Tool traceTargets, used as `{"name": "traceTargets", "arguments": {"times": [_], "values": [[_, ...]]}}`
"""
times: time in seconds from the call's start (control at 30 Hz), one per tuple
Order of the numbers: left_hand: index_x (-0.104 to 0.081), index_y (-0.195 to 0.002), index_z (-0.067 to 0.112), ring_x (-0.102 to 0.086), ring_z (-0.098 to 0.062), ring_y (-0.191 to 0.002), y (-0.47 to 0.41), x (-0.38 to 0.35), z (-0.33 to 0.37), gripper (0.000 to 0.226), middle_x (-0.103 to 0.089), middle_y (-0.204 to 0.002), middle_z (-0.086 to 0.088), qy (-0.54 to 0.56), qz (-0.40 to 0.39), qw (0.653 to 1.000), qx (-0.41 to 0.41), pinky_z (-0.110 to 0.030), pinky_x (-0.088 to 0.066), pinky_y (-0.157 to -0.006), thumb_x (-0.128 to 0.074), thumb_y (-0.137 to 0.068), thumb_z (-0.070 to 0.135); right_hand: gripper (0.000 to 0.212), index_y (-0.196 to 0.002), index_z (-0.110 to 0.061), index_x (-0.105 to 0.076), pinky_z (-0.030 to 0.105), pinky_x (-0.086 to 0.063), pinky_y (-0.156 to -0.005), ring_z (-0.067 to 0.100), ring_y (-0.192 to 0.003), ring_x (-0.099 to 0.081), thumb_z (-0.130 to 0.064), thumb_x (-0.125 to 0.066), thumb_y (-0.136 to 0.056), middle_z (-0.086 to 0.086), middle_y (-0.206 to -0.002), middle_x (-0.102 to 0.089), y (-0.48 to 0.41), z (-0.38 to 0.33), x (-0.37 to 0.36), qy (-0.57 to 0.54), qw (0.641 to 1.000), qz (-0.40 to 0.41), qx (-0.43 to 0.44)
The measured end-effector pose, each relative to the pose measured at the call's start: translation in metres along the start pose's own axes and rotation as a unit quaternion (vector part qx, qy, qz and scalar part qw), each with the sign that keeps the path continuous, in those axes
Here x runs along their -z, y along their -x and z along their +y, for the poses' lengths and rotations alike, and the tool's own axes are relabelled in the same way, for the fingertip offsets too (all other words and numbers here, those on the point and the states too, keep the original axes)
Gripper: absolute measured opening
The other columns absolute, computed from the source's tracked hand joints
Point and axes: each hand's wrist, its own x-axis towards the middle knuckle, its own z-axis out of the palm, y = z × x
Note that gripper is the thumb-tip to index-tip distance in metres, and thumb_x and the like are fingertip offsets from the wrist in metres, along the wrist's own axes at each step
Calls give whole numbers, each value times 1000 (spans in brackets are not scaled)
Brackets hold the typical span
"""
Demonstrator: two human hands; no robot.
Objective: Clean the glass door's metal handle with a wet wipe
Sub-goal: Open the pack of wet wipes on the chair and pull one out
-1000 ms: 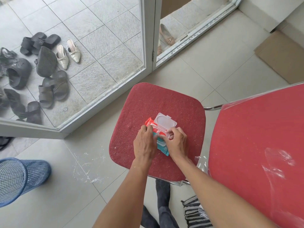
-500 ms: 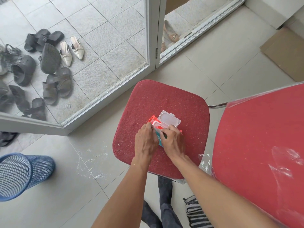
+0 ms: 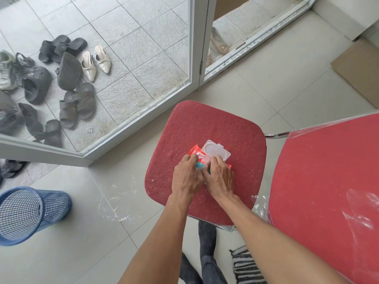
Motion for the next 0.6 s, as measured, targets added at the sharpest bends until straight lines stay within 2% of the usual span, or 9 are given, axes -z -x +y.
{"name": "traceTargets", "arguments": {"times": [0.07,0.13,0.27,0.47,0.6], "values": [[-58,-123,18,-61,-22,-84,0,1,0,32,-57,-104,-3,-10,-26,1000,-8,-37,-53,-81,-55,-93,31,18,-81,-10,-52,28,-28,-53,22,-64,-51,-18,-60,-94,8,-83,-56,2,4,-1,-28,1000,0,-2],[-56,-130,20,-61,-23,-92,0,0,0,37,-56,-112,-4,-16,-37,999,-11,-36,-53,-85,-57,-94,29,18,-81,-10,-51,27,-28,-54,18,-62,-44,-17,-59,-95,8,-83,-54,4,7,-3,-51,999,0,-4],[-57,-130,21,-59,-22,-99,-2,-3,0,37,-53,-117,-3,-18,-36,999,-4,-35,-53,-88,-62,-94,22,22,-83,-7,-51,24,-29,-56,15,-64,-41,-22,-58,-97,6,-84,-51,8,15,-5,-94,995,-13,2],[-58,-132,22,-56,-18,-101,-2,-6,3,46,-52,-115,-1,-8,-30,999,-7,-29,-50,-89,-70,-87,20,23,-81,-8,-48,21,-30,-57,15,-64,-42,-18,-62,-95,5,-83,-46,13,22,-7,-153,988,-13,0],[-57,-131,25,-57,-20,-102,-4,-4,2,50,-52,-114,-1,-10,-43,999,-5,-31,-52,-89,-74,-84,20,23,-80,-12,-48,23,-39,-53,15,-62,-49,-17,-69,-89,1,-81,-49,13,21,-6,-191,981,-3,-6]]}}
